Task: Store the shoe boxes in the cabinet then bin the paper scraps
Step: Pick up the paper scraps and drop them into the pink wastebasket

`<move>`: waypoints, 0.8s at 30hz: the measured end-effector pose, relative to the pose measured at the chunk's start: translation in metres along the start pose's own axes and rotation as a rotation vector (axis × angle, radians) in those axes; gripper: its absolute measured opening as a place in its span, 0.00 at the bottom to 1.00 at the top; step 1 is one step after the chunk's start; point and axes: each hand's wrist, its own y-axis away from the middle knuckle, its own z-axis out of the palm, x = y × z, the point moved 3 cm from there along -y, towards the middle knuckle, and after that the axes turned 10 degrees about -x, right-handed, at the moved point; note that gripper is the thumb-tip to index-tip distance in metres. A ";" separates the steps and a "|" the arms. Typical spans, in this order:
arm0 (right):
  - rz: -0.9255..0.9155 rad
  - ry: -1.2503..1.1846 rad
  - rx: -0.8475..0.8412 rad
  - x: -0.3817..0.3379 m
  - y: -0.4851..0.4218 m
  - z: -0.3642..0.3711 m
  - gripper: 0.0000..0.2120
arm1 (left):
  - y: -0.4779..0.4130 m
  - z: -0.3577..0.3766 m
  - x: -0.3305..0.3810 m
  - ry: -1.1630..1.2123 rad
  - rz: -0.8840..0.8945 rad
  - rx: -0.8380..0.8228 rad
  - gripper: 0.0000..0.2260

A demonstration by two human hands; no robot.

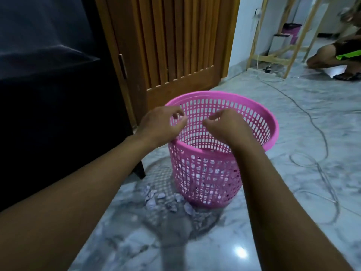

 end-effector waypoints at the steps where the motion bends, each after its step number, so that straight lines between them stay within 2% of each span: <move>1: -0.084 -0.030 0.180 -0.014 0.021 0.010 0.13 | 0.013 -0.002 -0.009 0.027 0.043 0.171 0.14; 3: -0.303 -0.039 0.516 -0.037 0.063 0.043 0.11 | 0.040 0.006 -0.034 0.108 0.061 0.407 0.12; 4: -0.402 -0.053 0.600 -0.042 0.078 0.065 0.10 | 0.053 0.015 -0.049 0.145 0.023 0.472 0.12; 6: -0.519 -0.058 0.627 -0.034 0.095 0.117 0.07 | 0.074 0.041 -0.085 0.225 -0.110 0.492 0.11; 8: -0.494 0.006 0.504 -0.004 0.104 0.170 0.07 | 0.092 0.079 -0.121 0.265 -0.266 0.344 0.12; 9: -0.434 0.068 0.416 0.017 0.105 0.194 0.09 | 0.099 0.098 -0.136 0.232 -0.330 0.204 0.16; 11: -0.214 0.190 0.246 0.064 0.099 0.236 0.17 | 0.112 0.134 -0.160 0.088 -0.440 -0.145 0.30; 13: -0.015 0.266 0.114 0.107 0.091 0.264 0.27 | 0.122 0.160 -0.176 0.016 -0.527 -0.417 0.41; 15: 0.068 0.264 0.064 0.141 0.084 0.278 0.28 | 0.128 0.185 -0.188 0.047 -0.599 -0.556 0.47; 17: 0.105 0.214 0.060 0.161 0.075 0.287 0.25 | 0.130 0.207 -0.199 0.092 -0.639 -0.562 0.49; 19: 0.095 0.168 0.113 0.175 0.067 0.295 0.24 | 0.128 0.227 -0.206 0.027 -0.572 -0.516 0.48; 21: 0.077 0.064 0.152 0.175 0.060 0.298 0.23 | 0.126 0.239 -0.201 -0.127 -0.385 -0.524 0.45; 24: 0.118 -0.023 0.059 0.161 0.047 0.291 0.16 | 0.126 0.250 -0.180 -0.216 -0.087 -0.547 0.29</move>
